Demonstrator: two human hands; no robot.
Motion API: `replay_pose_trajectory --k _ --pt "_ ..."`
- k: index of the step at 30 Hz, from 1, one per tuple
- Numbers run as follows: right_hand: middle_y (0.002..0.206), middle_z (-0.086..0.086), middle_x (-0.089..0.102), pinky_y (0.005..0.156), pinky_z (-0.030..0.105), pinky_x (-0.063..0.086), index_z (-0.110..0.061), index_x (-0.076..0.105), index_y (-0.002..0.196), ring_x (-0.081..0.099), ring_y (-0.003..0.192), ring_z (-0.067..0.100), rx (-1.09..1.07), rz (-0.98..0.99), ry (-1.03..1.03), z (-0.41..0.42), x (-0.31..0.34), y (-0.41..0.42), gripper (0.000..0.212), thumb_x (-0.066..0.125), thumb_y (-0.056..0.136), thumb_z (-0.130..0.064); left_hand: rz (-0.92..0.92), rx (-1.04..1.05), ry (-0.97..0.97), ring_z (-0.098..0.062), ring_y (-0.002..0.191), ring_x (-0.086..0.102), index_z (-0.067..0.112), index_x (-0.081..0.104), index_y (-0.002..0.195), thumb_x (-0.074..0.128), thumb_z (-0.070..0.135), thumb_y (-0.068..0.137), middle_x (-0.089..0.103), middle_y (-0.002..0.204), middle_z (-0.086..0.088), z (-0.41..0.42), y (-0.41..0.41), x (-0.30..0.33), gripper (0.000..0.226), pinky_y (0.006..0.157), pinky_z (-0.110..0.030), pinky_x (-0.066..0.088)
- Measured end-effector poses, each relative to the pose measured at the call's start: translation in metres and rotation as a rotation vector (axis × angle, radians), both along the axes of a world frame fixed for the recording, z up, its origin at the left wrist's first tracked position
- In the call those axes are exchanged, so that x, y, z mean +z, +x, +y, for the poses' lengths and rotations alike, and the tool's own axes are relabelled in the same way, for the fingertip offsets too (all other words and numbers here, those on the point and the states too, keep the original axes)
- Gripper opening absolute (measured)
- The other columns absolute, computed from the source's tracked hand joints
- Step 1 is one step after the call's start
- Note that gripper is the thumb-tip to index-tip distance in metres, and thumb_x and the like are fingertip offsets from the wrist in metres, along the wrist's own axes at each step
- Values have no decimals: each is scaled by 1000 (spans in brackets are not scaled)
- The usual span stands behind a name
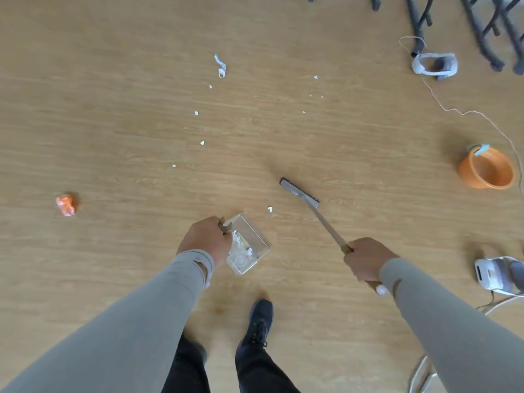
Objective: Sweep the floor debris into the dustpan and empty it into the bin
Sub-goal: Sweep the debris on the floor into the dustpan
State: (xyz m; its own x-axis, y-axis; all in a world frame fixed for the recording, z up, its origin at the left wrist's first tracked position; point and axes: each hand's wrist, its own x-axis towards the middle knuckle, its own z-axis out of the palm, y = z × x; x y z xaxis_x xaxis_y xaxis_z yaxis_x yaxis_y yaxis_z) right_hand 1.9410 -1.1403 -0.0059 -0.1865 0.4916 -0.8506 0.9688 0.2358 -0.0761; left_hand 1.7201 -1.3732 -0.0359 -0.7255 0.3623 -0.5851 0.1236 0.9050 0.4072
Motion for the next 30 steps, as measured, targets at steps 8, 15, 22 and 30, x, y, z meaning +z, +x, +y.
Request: replay_pose_trajectory --k 8,15,22,30 --pt "73 5 57 51 29 41 -17 63 118 50 58 21 176 -92 -267 -35 17 25 28 51 93 -12 -3 23 3 -15 73 68 23 64 89 57 32 94 69 86 6 15 -10 -1 12 80 -39 62" --pt "60 6 58 42 24 35 -32 58 128 45 46 18 -107 72 -198 25 84 63 39 62 95 -13 -10 4 -8 -22 71 66 23 61 87 55 36 96 67 83 3 15 -11 8 16 72 -39 61" --pt "66 14 63 49 29 42 -4 66 107 54 53 26 -182 94 72 59 11 -19 20 54 93 -11 14 -18 -45 -18 66 61 25 52 78 55 32 97 64 77 3 15 -6 2 21 56 -29 46" --pt "74 8 61 47 25 43 0 63 94 54 55 20 35 -113 94 57 -44 -64 14 52 94 -9 33 -15 -56 -19 65 63 24 51 78 55 34 97 64 76 4 19 -9 -5 21 56 -29 48"
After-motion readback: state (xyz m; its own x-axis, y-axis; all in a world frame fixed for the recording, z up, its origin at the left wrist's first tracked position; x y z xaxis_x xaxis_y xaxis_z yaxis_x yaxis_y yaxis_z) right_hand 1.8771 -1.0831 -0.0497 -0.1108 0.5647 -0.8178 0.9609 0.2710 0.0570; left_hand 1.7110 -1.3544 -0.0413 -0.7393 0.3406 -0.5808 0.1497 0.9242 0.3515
